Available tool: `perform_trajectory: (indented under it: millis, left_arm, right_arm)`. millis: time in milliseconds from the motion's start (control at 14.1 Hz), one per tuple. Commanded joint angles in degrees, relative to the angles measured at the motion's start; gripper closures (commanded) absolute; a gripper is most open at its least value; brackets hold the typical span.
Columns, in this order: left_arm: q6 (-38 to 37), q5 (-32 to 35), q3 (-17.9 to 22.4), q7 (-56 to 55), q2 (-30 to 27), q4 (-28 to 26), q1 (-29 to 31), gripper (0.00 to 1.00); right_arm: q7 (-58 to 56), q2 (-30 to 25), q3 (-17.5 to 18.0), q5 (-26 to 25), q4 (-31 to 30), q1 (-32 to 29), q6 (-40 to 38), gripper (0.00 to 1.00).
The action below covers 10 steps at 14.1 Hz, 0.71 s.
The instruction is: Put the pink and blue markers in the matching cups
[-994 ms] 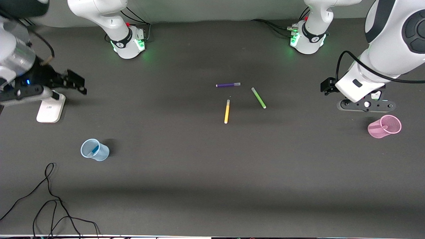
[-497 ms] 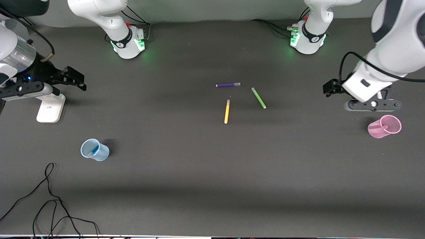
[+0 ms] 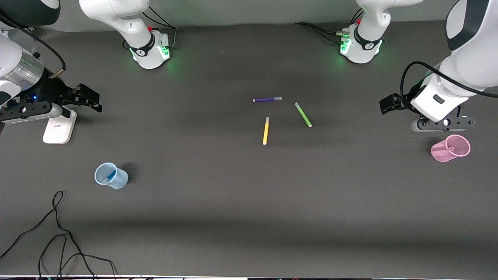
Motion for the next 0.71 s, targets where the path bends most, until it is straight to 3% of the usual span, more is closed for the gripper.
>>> perform_trajectory:
  millis: [0,639]
  left_arm:
    - [1.3,-0.8,0.2,-0.6,-1.7,-1.7,0.4,0.0]
    - [2.6,-0.3,0.3,6.8,-1.6,-1.8,2.8,0.0]
  right_arm:
    - [3.1,0.5,0.2,0.3,1.1,-0.4,-0.5,0.0]
    - [3.7,1.4,0.2,0.2,1.1,-0.5,-0.5,0.0]
